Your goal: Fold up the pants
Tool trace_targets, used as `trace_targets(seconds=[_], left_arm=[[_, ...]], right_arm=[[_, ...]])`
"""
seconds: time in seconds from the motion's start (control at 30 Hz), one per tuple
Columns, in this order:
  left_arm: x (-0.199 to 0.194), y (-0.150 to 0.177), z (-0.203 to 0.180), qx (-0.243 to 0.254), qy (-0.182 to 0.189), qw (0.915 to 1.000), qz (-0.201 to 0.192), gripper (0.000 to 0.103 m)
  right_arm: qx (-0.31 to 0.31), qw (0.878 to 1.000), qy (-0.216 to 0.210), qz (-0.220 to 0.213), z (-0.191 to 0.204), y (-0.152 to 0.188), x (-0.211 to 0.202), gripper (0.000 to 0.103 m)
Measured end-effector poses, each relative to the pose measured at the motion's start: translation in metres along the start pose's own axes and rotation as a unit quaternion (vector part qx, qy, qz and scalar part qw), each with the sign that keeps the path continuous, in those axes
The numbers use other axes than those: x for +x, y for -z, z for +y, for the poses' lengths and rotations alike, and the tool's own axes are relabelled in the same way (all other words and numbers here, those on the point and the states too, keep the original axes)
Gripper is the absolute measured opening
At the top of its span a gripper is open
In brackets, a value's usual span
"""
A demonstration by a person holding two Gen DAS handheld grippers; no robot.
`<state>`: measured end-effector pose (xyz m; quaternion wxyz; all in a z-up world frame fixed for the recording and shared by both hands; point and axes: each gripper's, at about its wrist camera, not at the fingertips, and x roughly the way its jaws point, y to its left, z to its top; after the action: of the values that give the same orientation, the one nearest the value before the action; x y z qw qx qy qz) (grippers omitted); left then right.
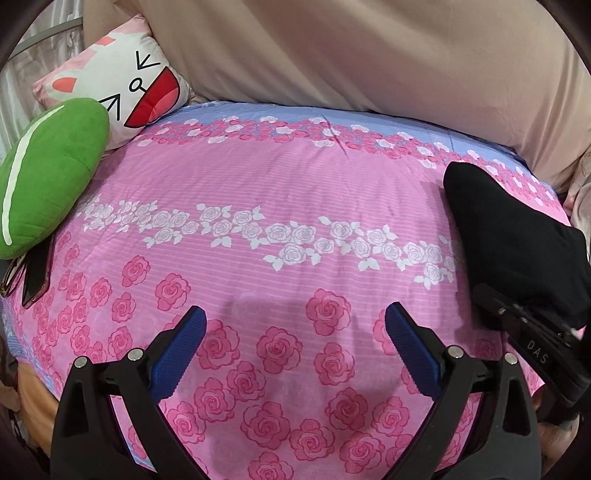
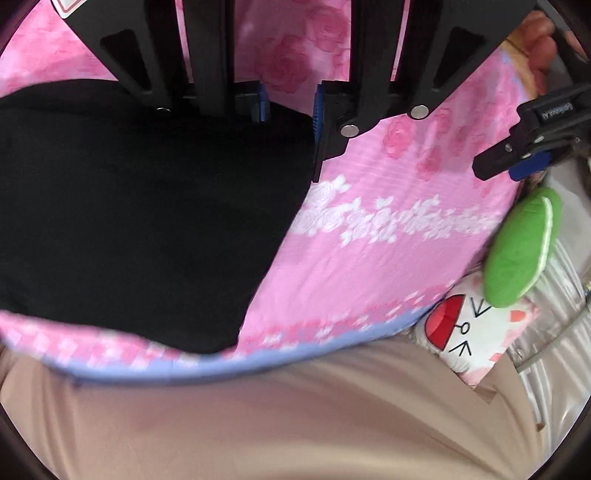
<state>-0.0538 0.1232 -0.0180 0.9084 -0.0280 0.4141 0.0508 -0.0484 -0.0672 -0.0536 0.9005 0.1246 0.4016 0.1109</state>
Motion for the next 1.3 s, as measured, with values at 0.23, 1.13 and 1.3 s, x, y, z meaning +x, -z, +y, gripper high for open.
trace_targets(seconds=[0.23,1.13,1.3], left_arm=[[-0.007,-0.012,0.017,-0.015,-0.018,0.9996,-0.017,0.095],[0.028,-0.023,-0.119,0.026,0.152,0.9872,0.041,0.096],[0.022,-0.027,-0.125,0.039,0.146,0.9881,0.03,0.098]], right_arm=[[-0.031,0.999,-0.041,0.004,0.028,-0.001,-0.026,0.017],[0.099,0.994,0.053,-0.013,-0.184,0.005,-0.108,0.016],[0.084,0.994,0.036,-0.054,-0.193,-0.007,-0.151,0.015]])
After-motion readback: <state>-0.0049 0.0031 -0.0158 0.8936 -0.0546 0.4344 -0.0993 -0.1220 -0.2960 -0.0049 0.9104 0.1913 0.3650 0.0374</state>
